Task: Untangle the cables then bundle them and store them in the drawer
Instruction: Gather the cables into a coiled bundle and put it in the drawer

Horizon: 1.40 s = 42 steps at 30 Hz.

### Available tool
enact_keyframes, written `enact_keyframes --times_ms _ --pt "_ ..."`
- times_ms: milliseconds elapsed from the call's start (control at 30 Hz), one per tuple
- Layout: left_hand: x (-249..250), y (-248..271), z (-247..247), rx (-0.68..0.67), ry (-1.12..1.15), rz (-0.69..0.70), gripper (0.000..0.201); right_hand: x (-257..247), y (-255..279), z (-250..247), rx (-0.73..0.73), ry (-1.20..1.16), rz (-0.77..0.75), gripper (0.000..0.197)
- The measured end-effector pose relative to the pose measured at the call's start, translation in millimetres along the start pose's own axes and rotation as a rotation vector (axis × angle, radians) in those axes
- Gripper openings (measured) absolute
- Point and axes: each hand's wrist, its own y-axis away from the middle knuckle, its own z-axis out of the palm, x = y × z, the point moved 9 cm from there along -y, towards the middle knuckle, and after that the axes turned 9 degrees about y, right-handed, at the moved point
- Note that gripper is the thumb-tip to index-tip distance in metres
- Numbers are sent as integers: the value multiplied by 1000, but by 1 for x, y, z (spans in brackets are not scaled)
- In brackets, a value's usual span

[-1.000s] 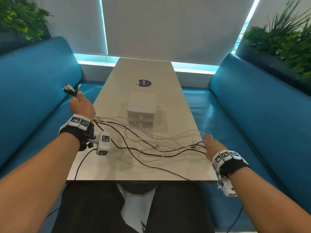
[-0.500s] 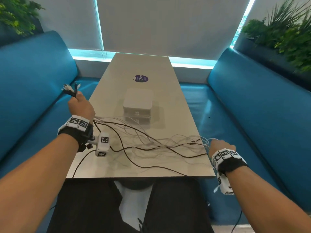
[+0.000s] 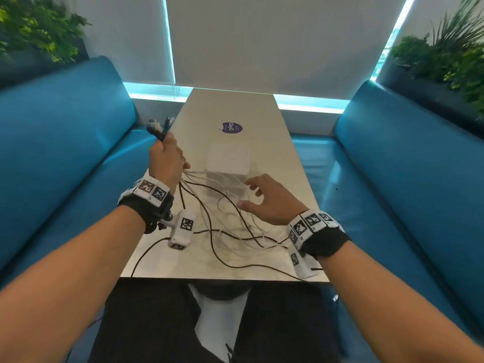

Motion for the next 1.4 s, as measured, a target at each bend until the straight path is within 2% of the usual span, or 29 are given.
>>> enact_keyframes --times_ms 133,233,300,400,433,600,733,867,1033,1167,1267,1400 --pt "20 17 20 -122 7 39 30 -72 -30 -5 82 -45 -137 80" --pt "44 31 36 -229 -26 95 33 -106 -49 -7 96 -110 -125 85" --pt "60 38 44 -267 -11 103 33 -117 -58 -10 47 -228 -94 68" --pt "81 37 46 -254 88 71 36 -116 -65 -9 -10 -191 -107 13" --pt "85 35 44 -239 111 59 37 -111 -66 -7 -41 -175 -104 2" --pt "91 32 43 -176 157 41 38 -89 -56 7 -218 -267 -43 7" --pt "110 11 19 -12 269 65 37 -24 -30 34 -366 -125 93 14" --pt "120 -7 0 82 324 69 34 56 0 48 -326 31 287 15" --pt "97 -3 6 85 265 46 33 89 8 44 -283 284 321 6" --pt "113 -19 -19 176 266 98 34 140 33 33 -331 466 400 27" --pt "121 -34 -46 261 274 111 34 182 67 29 -350 531 484 16" --pt "107 -36 -49 260 267 95 35 199 87 13 -250 536 558 17"
